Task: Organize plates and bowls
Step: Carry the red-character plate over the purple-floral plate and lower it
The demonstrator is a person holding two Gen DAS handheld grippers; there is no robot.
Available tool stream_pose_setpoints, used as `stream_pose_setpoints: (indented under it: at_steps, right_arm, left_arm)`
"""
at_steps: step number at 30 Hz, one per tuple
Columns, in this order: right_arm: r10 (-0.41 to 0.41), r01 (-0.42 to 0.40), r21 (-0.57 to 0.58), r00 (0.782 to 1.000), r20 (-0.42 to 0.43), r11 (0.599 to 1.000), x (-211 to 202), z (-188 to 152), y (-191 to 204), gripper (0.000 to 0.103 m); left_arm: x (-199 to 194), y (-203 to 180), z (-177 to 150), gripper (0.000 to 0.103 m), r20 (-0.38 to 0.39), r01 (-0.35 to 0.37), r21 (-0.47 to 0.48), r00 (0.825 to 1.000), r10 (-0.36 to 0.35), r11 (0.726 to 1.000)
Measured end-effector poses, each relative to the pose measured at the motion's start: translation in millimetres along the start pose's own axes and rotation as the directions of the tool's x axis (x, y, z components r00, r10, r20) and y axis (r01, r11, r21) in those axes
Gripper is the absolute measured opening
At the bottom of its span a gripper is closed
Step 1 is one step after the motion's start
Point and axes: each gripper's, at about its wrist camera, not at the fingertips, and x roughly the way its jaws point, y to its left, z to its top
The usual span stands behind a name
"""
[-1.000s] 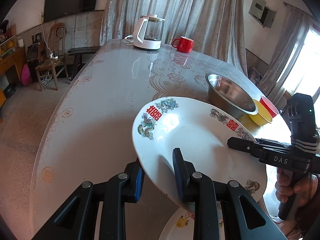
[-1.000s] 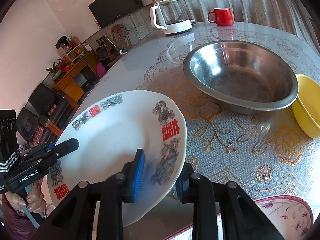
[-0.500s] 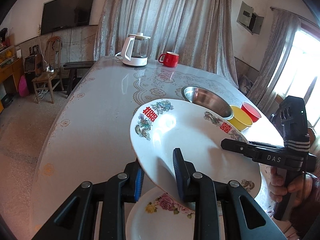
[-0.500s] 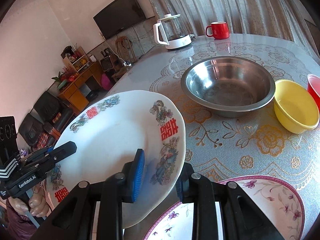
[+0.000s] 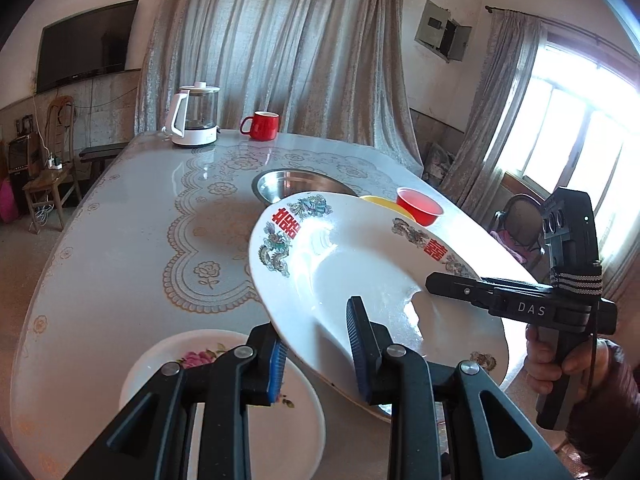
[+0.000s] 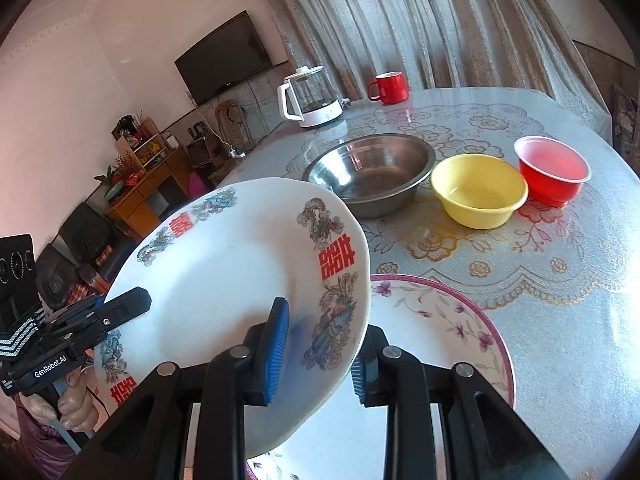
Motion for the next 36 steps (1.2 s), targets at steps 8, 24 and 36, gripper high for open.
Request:
stream_pose_setpoints:
  at_steps: [8,24,36]
  right_arm:
    - [-0.09,0.09,0.034,0.996,-0.009,0.995,-33.3,-33.8,-35.9,0.028]
    - [-0.176,0.178,0.042,0.984,-0.034,0.983,-30.8,-61.7,-65.5,0.029]
    - [-0.266,0.264,-0.058,0.963,-0.037,0.963,-16.7,-62.3,-50.7,0.032]
  left_arm:
    - [26.4,-41.4,-29.3,0.031,-0.092,0.084,-0.036,0.992,-0.087,0.996]
    - [64.7,-52.5,-48.7,0.033,-0.208,0.033,-0.062,0.977,-0.045,0.998]
    - [69.0,-41.2,-48.9,0.033,-0.219,0.0,-0.075,0.976,-0.016,0.997]
